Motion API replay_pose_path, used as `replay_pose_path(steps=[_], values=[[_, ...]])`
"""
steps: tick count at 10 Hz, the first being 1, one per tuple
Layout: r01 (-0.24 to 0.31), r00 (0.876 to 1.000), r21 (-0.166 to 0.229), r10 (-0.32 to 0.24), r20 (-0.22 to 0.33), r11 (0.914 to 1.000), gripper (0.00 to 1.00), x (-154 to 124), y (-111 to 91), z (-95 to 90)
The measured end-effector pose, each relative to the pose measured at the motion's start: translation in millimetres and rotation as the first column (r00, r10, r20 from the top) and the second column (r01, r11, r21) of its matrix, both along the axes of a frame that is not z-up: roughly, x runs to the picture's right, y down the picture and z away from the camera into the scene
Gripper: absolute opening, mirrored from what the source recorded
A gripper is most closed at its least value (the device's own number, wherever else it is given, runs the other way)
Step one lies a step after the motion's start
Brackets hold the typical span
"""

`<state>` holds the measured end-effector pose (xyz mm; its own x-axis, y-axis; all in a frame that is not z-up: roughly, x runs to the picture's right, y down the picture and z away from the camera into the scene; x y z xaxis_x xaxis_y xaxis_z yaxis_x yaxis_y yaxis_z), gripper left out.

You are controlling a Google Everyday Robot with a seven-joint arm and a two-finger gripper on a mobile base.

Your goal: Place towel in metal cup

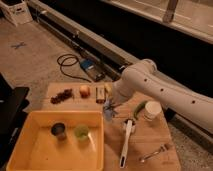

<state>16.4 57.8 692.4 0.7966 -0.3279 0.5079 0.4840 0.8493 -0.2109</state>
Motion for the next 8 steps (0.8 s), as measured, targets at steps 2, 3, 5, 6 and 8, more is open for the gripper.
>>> replay_pose_path(steps=[2,3,5,6,8], values=[[0.060,0.994,0.016,-0.061,0.091,0.9981,0.00,-52,-3,-10.4],[0.095,0.985,0.023,-0.097,0.141,0.9952,0.00,-81,-2,-15.3],[0.167,0.960,0.035,-0.170,0.221,0.9854,0.00,-131,4,-23.0],[0.206,0.943,0.042,-0.210,0.257,0.9776,0.00,-155,10,-26.3],[0.318,0.887,0.070,-0.323,0.330,0.9455,0.00,-205,29,-36.4]])
